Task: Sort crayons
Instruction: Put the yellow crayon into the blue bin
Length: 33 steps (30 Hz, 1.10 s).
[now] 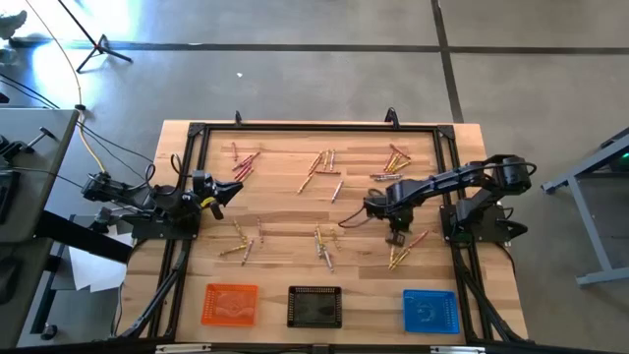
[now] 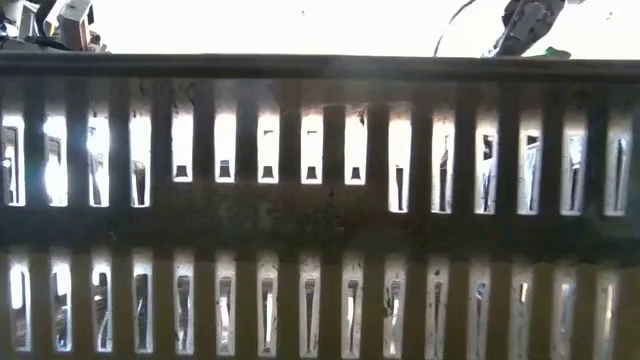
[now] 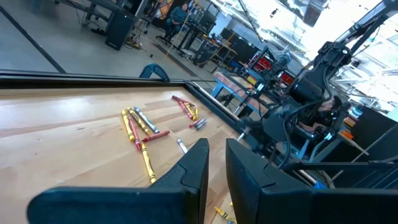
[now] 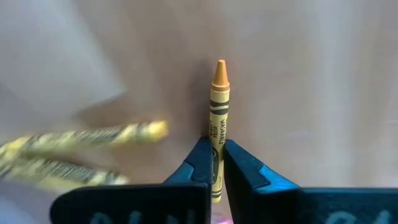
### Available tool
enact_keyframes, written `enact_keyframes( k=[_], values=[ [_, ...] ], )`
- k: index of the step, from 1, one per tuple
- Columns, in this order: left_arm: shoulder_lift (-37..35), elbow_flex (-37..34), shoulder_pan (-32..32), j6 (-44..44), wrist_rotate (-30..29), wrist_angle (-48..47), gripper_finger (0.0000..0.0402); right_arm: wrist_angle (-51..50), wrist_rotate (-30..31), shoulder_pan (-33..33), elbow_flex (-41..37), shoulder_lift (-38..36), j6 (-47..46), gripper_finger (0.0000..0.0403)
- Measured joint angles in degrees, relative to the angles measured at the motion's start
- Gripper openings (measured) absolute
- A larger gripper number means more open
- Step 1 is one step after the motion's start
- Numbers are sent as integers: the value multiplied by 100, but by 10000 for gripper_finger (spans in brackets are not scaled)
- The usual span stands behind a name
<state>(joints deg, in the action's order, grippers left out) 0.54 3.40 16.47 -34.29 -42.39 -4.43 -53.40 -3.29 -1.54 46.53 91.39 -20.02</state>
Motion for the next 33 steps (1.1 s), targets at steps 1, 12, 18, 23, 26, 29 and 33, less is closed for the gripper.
enact_keyframes(
  k=[1, 12, 18, 23, 26, 29, 33],
  values=[
    [0, 0, 2, 0, 4, -2, 45, -68, 91, -11, 112, -31, -94, 6],
    [0, 0, 2, 0, 6, 0, 45, -1268, -164, 526, 1715, -105, -1901, 7],
    [0, 0, 0, 0, 6, 0, 45, -1272, -742, 1676, 2057, -107, -3410, 7],
    [0, 0, 2, 0, 4, 0, 45, -1241, -1129, 2857, 2126, -109, -5178, 7],
    [0, 0, 2, 0, 4, 0, 45, -1125, -1244, 3605, 2126, -109, -6247, 7],
    [0, 0, 1, 0, 5, 0, 45, -852, -1346, 4235, 2117, -107, -7250, 7],
    [0, 0, 2, -2, 4, 0, 45, -531, -1123, 4904, 2117, -108, -8397, 7]
  ],
)
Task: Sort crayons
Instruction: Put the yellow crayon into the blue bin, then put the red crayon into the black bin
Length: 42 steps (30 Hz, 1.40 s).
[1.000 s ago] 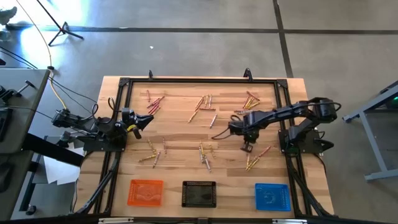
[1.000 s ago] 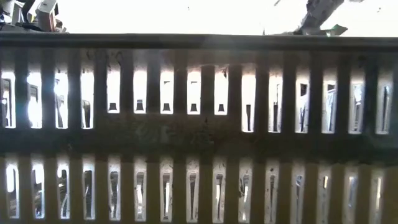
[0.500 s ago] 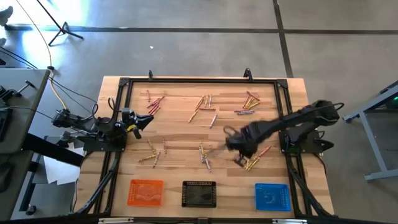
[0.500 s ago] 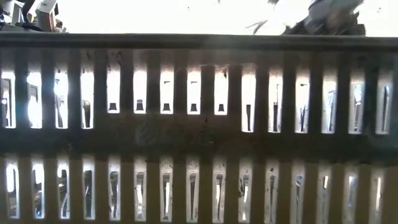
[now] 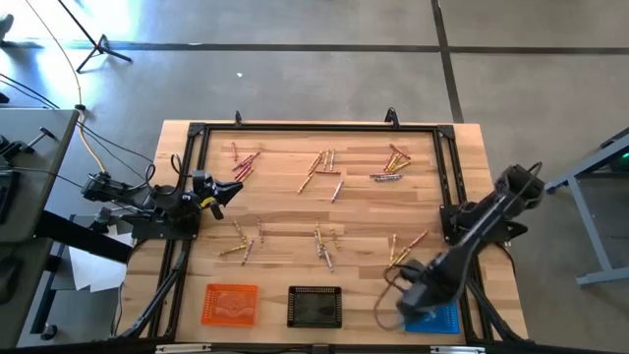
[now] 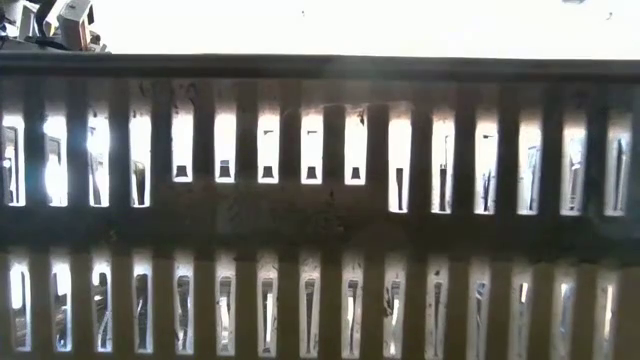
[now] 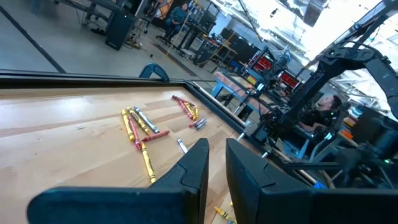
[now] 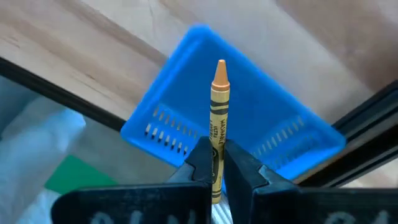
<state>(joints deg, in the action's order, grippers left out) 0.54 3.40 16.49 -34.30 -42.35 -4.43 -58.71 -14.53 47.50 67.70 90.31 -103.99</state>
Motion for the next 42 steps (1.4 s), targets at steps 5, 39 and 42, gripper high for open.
enact_keyframes(
  k=[5, 39, 42],
  values=[
    [0, 0, -2, 2, 0, 0, 45, -30, 403, 364, -4, 0, -643, 10],
    [0, 0, 0, 2, 0, -2, 45, -1886, 1451, -1321, -11, -5, 3572, 94],
    [0, 0, -2, 2, 0, 0, 45, -1887, 1672, -1756, -11, -5, 3200, 94]
  ],
)
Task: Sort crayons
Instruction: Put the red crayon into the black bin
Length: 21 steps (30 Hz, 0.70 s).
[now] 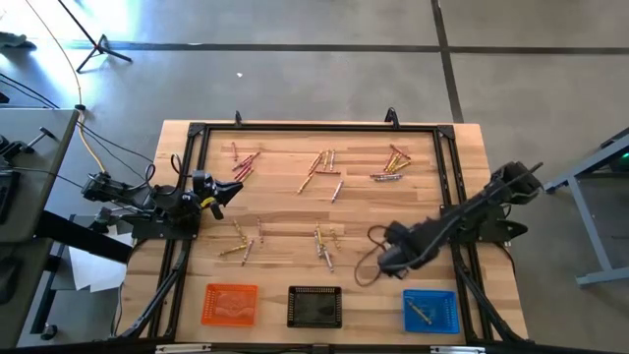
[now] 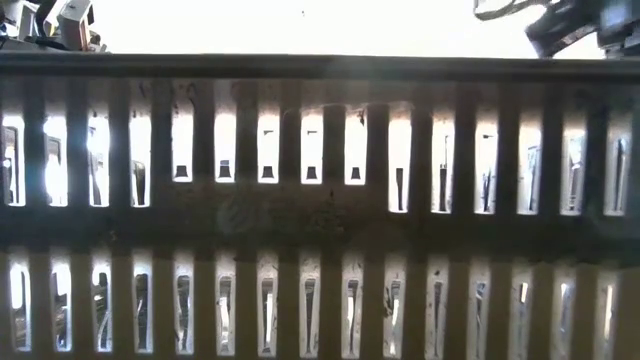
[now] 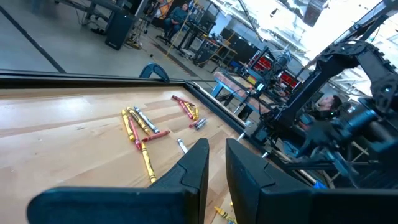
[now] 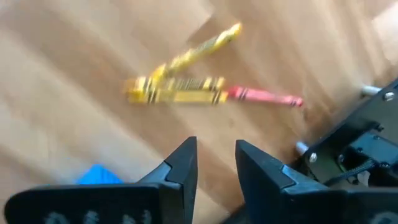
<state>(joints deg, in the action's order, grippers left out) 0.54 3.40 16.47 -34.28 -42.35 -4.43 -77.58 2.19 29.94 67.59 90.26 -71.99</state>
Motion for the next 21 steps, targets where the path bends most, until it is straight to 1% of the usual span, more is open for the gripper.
enact_keyframes(
  k=[4, 6, 12, 15, 17, 21],
  values=[
    [0, 0, 0, 0, 0, -1, 45, -44, 403, -290, 0, -2, -187, 94],
    [0, 0, 1, 0, 0, -1, 45, -48, 581, -409, 0, -2, -473, 94],
    [0, 0, 0, 0, 0, 0, 45, -91, 1060, -532, 0, -2, -1752, 94],
    [0, 0, 1, 0, -2, -1, 45, -120, 1282, -473, -131, -13, -2628, 94],
    [0, 0, 2, 0, -1, 0, 45, -81, 1225, -408, -433, -10, -3396, 94],
    [0, 0, 1, -1, -2, -2, 45, 447, 772, -346, -979, -2, -4910, 94]
  ],
)
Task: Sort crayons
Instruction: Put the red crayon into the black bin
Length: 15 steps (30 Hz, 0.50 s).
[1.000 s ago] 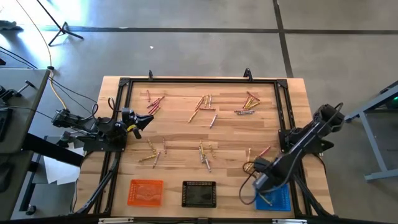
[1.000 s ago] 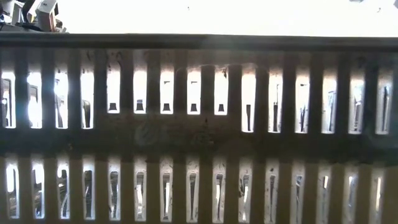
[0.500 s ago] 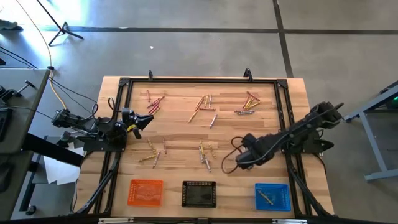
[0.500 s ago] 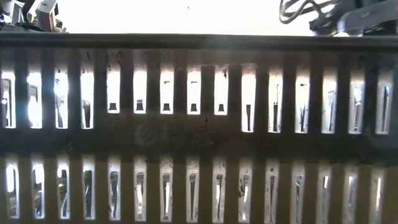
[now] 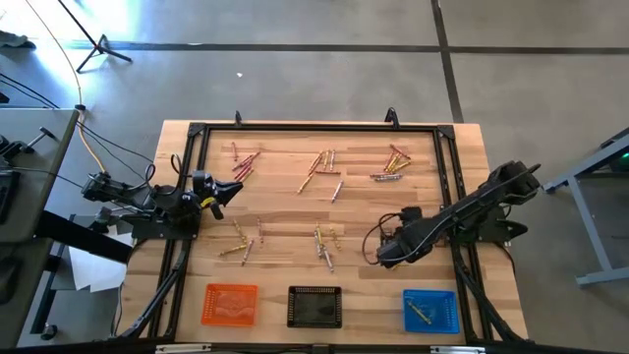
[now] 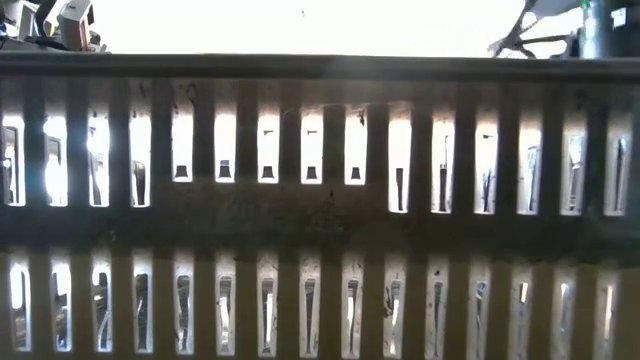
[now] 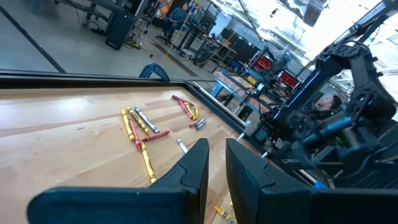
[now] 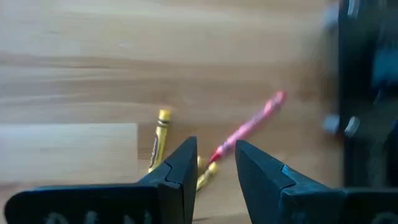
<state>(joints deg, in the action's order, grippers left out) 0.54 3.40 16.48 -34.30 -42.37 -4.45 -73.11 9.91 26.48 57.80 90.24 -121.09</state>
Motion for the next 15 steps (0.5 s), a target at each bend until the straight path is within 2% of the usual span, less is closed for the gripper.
enact_keyframes(
  k=[4, 9, 15],
  values=[
    [0, 0, 1, 1, 0, 0, 45, 171, -49, -16, -227, -2, -970, 94],
    [0, 0, 0, 1, 0, 0, 45, 235, -662, -147, -642, -2, -1238, 94],
    [0, 0, 0, 1, 0, 0, 45, 1495, -933, -266, -1367, -97, -1366, 94]
  ],
)
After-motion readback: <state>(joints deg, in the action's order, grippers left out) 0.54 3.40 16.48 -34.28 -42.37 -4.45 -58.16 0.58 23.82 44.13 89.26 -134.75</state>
